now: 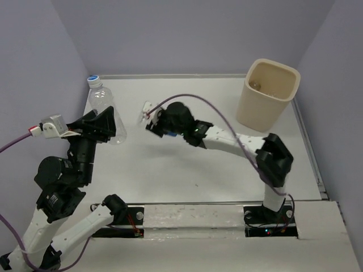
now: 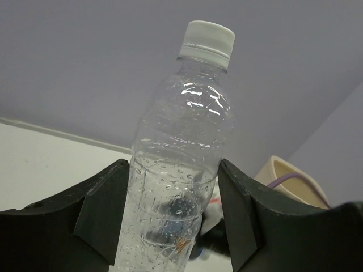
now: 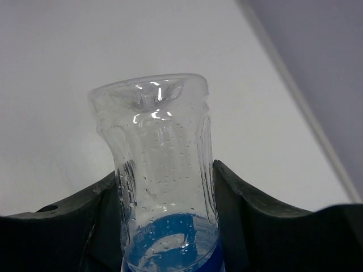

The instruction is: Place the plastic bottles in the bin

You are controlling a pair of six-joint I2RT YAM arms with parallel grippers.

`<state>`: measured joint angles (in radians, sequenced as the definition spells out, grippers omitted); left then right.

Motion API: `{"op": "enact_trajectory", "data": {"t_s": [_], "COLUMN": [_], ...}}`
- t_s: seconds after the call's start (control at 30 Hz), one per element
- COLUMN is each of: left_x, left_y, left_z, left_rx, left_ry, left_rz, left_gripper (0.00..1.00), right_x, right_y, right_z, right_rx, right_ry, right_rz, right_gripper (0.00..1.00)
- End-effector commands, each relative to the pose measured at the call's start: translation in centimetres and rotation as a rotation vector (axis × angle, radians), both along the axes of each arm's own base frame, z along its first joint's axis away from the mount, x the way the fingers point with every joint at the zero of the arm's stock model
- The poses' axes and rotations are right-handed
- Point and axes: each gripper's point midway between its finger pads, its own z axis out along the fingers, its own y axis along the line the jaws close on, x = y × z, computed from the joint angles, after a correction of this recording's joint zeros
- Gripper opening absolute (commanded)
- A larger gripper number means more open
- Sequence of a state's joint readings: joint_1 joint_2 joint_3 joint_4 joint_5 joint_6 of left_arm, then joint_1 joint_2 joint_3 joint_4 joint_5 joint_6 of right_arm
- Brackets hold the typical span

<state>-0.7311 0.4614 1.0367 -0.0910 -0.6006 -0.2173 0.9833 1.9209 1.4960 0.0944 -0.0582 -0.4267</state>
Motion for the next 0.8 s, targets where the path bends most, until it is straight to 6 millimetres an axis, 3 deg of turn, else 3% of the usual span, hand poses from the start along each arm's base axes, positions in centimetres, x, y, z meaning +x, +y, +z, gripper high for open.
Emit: {"op": "enact_trajectory", "data": {"t_s": [0.0, 0.03, 0.07, 0.17, 0.2, 0.27, 0.3, 0.33, 0.4, 0.5, 0.6, 0.63, 0.67, 0.73, 0.77], "left_x": [1.8, 2.1, 2.9, 4.0, 3.9, 5.0, 5.3, 6.0, 6.4, 8.0, 9.6, 9.9, 10.7, 11.2, 12.3], "left_y": [-4.9, -5.6, -6.8, -9.3, -10.1, -11.7, -12.3, -13.5, -14.6, -16.9, -19.2, -19.8, -21.2, -22.6, -24.0], "left_z": [1.4, 1.5, 1.1, 1.5, 2.4, 2.3, 2.4, 2.7, 3.9, 4.3, 5.3, 5.7, 6.1, 7.1, 6.4], "left_rx": [-0.019, -0.020, -0.017, -0.022, -0.046, -0.049, -0.054, -0.060, -0.074, -0.072, -0.072, -0.075, -0.069, -0.078, -0.067], "left_ry": [-0.059, -0.061, -0.045, -0.060, -0.087, -0.081, -0.080, -0.081, -0.108, -0.108, -0.121, -0.125, -0.129, -0.151, -0.135], "left_rz": [-0.154, -0.175, -0.195, -0.262, -0.298, -0.328, -0.343, -0.366, -0.397, -0.434, -0.470, -0.481, -0.506, -0.535, -0.546], "left_gripper": [0.31, 0.31, 0.31, 0.30, 0.28, 0.27, 0.27, 0.27, 0.27, 0.27, 0.27, 0.27, 0.27, 0.27, 0.27], "right_x": [9.3, 10.3, 12.1, 14.2, 15.7, 16.7, 17.6, 18.4, 19.7, 20.0, 19.1, 18.3, 17.8, 16.2, 15.6], "right_y": [-14.3, -17.1, -22.3, -29.5, -34.0, -37.4, -38.8, -41.8, -45.4, -47.9, -49.3, -49.4, -49.9, -49.4, -48.8], "right_z": [19.8, 21.4, 23.9, 27.0, 27.5, 28.2, 27.8, 27.8, 26.4, 23.9, 22.5, 22.2, 22.3, 23.6, 24.1], "right_rx": [0.419, 0.444, 0.487, 0.588, 0.603, 0.684, 0.692, 0.729, 0.775, 0.802, 0.837, 0.839, 0.858, 0.872, 0.880], "right_ry": [-0.290, -0.313, -0.358, -0.412, -0.436, -0.425, -0.417, -0.415, -0.372, -0.308, -0.289, -0.277, -0.267, -0.254, -0.238], "right_rz": [-0.383, -0.430, -0.522, -0.648, -0.731, -0.768, -0.777, -0.817, -0.871, -0.929, -0.989, -1.006, -1.023, -0.999, -0.968], "right_gripper": [0.31, 0.31, 0.31, 0.31, 0.30, 0.31, 0.30, 0.30, 0.31, 0.31, 0.59, 0.84, 0.93, 1.00, 1.00]}}
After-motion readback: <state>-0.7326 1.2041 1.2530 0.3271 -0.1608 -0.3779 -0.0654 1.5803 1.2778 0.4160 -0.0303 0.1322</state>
